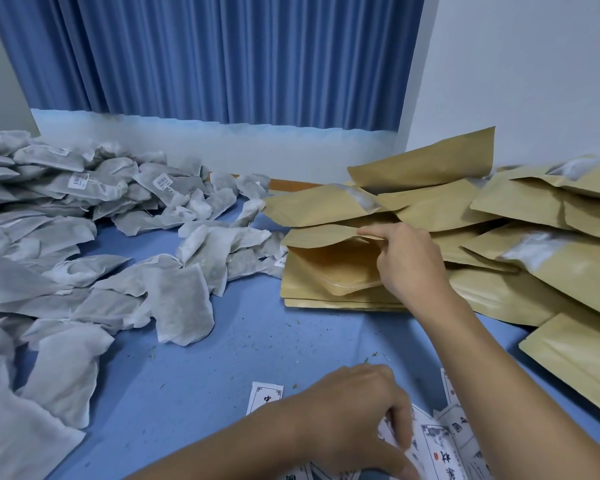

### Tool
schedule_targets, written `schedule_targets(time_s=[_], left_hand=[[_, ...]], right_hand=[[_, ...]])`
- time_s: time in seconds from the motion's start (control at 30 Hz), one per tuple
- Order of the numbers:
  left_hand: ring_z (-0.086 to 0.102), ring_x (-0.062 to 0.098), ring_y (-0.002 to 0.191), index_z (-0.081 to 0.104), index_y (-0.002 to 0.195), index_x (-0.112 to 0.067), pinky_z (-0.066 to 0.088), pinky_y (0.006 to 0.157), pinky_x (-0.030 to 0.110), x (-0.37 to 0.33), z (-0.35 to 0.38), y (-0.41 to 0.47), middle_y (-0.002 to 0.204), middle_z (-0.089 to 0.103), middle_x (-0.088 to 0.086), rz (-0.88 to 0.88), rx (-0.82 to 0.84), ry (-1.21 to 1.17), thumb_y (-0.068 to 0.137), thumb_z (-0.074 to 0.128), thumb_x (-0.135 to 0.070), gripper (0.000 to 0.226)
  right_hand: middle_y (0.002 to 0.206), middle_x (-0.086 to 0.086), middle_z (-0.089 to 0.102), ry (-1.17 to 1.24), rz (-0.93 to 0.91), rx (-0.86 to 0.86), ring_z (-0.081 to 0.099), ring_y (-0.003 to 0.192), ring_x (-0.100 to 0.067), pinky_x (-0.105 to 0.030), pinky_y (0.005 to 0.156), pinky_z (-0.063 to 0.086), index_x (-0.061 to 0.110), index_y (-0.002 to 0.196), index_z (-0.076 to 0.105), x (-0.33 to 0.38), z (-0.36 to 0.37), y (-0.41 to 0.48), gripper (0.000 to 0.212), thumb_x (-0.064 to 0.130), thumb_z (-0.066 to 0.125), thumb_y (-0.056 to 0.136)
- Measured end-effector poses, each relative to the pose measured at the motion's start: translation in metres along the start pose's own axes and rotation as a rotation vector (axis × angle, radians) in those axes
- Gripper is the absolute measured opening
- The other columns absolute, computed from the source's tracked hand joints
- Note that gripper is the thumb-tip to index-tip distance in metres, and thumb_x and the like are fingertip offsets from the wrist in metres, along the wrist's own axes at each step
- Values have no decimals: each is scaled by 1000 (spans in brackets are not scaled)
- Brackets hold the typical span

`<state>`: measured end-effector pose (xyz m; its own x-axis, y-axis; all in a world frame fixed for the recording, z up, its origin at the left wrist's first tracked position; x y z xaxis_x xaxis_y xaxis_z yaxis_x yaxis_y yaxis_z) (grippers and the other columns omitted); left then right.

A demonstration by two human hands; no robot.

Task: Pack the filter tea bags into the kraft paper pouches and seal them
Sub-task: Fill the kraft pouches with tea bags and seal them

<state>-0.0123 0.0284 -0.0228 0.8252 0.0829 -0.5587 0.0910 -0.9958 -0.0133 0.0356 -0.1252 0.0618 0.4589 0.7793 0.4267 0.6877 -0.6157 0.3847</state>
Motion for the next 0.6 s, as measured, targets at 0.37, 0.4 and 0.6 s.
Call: schedule_targets(time_s=[0.37,0.4,0.6], left_hand=[[36,21,146,53,141,-30,25,121,38,-15,32,7,146,54,-2,392,-256,440,105,45,-19,38],[38,25,145,43,148,-16,26,116,26,-15,21,9,150,49,10,332,-278,296,106,42,-10,42],[64,14,98,72,107,-20,51,91,39,5,-11,3,105,71,-6,192,-413,34,103,52,-44,31]], right_hand=[[119,-6,67,13,-23,6,58,106,-32,-37,87,53,46,125,65,-4,-3,1,58,2,43,94],[118,-6,67,17,-22,7,59,105,-32,-37,86,53,47,125,66,-4,-3,1,58,3,43,94],[112,-6,69,54,-2,17,53,88,-26,-31,76,47,47,122,67,-8,-4,5,58,4,42,93]])
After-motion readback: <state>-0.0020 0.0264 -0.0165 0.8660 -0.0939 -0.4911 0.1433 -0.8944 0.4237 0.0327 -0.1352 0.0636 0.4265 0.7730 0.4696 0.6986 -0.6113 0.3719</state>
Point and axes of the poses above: each hand's wrist, its own y-axis towards the middle knuckle, its own z-axis out of the palm, x = y × z, the point moved 6 cm from there along y, towards the middle knuckle
